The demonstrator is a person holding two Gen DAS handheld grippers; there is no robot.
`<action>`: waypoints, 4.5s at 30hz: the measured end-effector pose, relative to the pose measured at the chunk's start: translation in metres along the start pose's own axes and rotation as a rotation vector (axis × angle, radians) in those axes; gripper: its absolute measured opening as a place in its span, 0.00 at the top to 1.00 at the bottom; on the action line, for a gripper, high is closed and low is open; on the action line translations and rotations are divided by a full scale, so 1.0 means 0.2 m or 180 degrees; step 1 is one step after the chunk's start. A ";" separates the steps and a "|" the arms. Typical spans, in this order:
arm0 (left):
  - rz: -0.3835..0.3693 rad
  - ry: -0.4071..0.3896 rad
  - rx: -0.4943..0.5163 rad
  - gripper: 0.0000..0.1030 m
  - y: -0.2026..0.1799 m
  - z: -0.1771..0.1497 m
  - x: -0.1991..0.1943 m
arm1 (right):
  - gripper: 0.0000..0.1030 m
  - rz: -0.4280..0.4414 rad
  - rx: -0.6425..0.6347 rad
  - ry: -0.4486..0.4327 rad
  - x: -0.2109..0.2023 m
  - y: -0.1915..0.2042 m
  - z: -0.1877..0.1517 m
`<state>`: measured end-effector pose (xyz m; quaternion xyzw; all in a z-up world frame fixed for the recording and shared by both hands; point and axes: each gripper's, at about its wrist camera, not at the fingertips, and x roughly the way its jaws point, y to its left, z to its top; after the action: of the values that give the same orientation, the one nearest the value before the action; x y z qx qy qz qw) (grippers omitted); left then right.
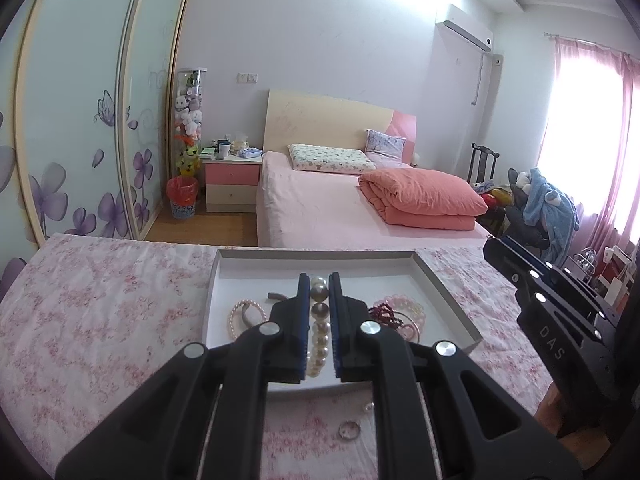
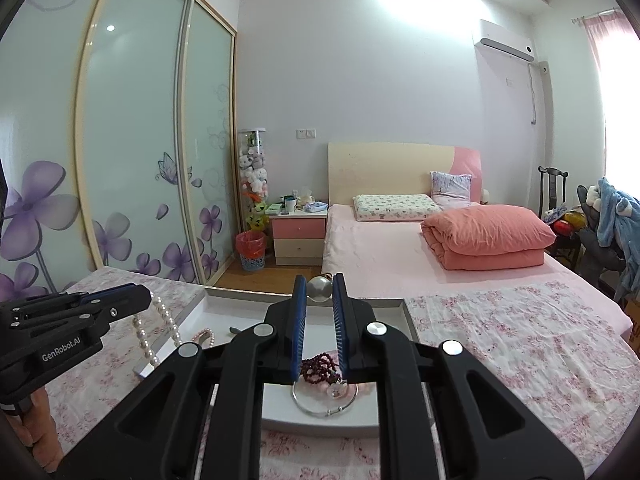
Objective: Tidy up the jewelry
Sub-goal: 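Lower the earring and pearl bracelet into the tray and open both tools, then grasp the silver ring with the left tool while the right tool grasps the other pearl earring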
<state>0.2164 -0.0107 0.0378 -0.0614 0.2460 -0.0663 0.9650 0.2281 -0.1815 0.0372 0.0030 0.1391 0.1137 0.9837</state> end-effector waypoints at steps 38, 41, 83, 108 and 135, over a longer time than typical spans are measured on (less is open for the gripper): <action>0.0020 0.0464 -0.0333 0.88 0.16 -0.02 0.50 | 0.57 0.0236 0.0439 0.0876 0.47 -0.09 -0.17; 0.0052 0.0470 -0.0347 0.88 0.19 -0.02 0.48 | 0.57 0.0223 0.0437 0.0858 0.45 -0.11 -0.16; -0.0229 0.1383 0.0541 0.61 -0.12 -0.56 0.33 | 0.57 0.0241 0.0361 0.1333 0.14 -0.15 -0.42; 0.0391 0.1313 0.0118 0.79 0.29 -0.52 0.24 | 0.57 0.0539 0.0048 0.1524 0.16 0.04 -0.46; 0.0427 0.1245 -0.0005 0.78 0.34 -0.53 0.22 | 0.83 0.0518 -0.0174 0.1912 0.27 0.25 -0.51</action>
<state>0.2095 0.0398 -0.0849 -0.0316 0.4323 -0.0123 0.9011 0.2400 -0.1239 -0.0747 -0.0461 0.4197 0.1917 0.8860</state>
